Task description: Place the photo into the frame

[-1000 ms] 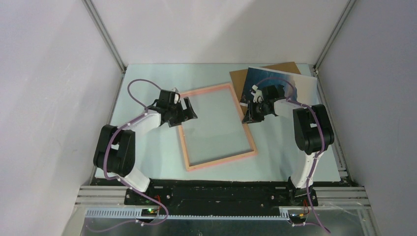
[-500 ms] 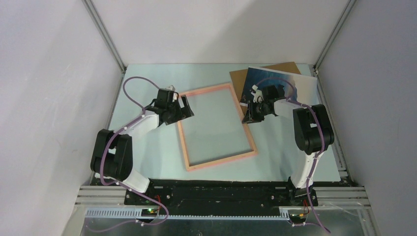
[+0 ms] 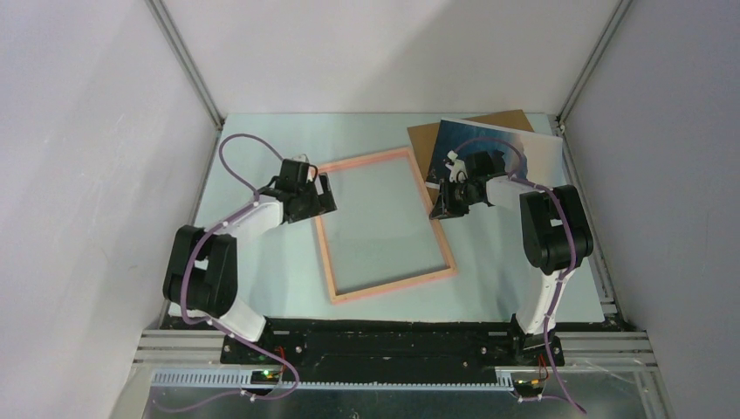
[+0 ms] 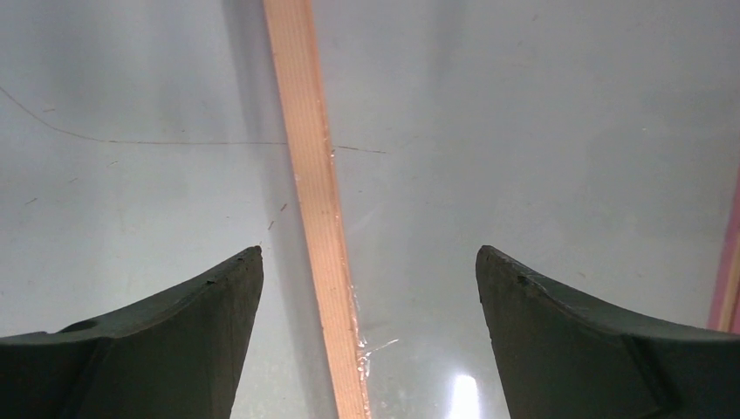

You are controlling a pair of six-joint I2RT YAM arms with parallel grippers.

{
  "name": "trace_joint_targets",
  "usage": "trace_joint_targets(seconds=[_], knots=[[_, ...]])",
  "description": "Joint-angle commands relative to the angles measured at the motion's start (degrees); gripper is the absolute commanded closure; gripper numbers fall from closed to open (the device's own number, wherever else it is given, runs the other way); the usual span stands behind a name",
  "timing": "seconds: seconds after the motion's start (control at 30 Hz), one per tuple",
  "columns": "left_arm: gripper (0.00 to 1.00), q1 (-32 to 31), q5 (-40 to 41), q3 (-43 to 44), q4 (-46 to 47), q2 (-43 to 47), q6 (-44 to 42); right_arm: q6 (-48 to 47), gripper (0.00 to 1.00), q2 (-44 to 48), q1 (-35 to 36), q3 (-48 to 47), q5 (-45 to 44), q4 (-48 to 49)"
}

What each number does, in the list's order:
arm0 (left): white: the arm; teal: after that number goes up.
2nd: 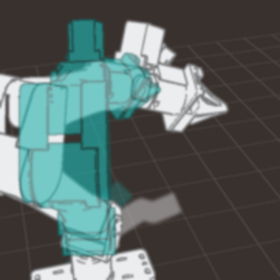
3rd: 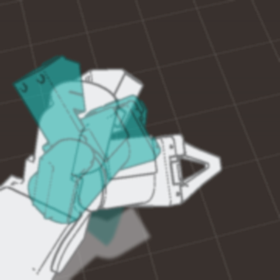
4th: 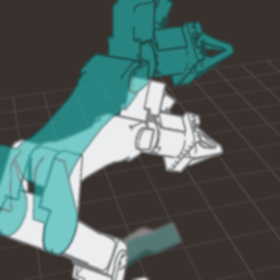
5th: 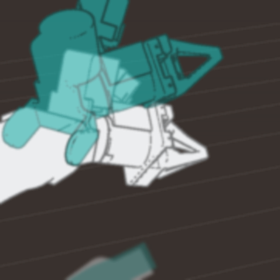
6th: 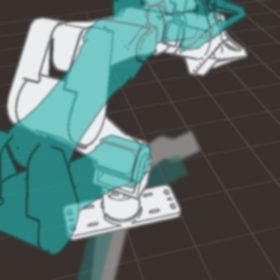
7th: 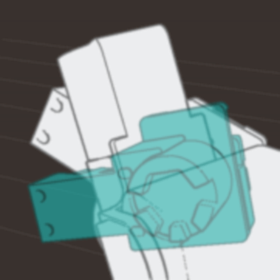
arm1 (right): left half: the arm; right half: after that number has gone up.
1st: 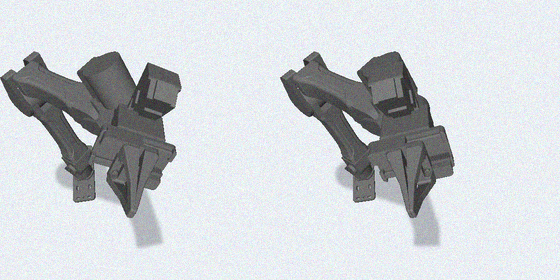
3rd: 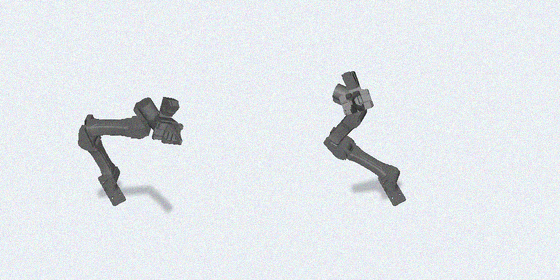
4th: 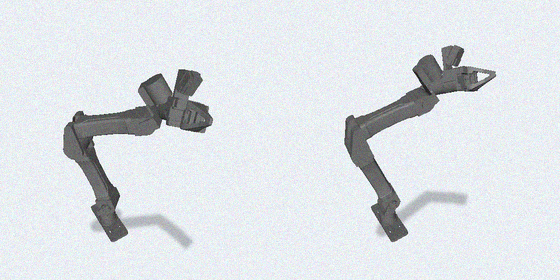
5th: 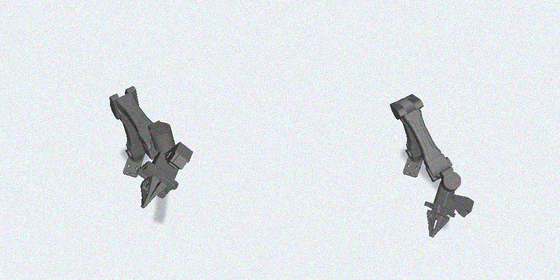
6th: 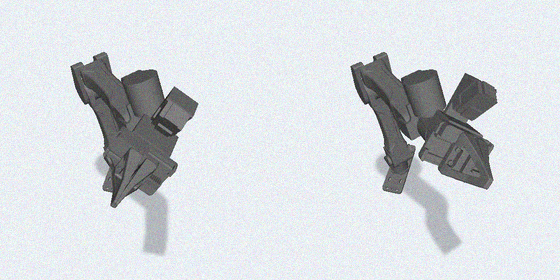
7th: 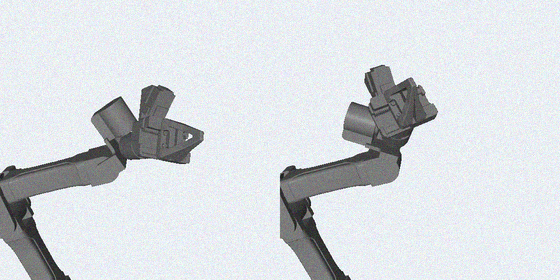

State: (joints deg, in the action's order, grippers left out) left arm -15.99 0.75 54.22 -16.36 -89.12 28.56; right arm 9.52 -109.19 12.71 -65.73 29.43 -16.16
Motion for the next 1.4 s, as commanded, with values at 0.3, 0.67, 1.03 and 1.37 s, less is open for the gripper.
trace_joint_targets(seconds=[0.3, 0.67, 1.03, 1.37], knots=[[0.21, 2.78, -2.12, 5.44, -0.42, -6.40, -2.10, 1.61, 0.73, 0.85, -0.24, -1.19, 4.11, -2.02], [0.41, 4.20, -3.52, 6.93, -0.57, -9.75, -3.49, 1.82, 0.67, -0.04, -0.05, -1.15, 6.80, -2.36], [0.68, 4.95, -2.96, 8.27, -1.29, -11.42, -4.64, 1.52, 0.66, -0.21, -0.32, -1.15, 7.62, -2.94], [0.89, 6.99, -2.09, 9.13, -1.50, -11.16, -5.73, 1.35, 0.53, -0.40, 0.30, -1.17, 8.07, -2.72]])
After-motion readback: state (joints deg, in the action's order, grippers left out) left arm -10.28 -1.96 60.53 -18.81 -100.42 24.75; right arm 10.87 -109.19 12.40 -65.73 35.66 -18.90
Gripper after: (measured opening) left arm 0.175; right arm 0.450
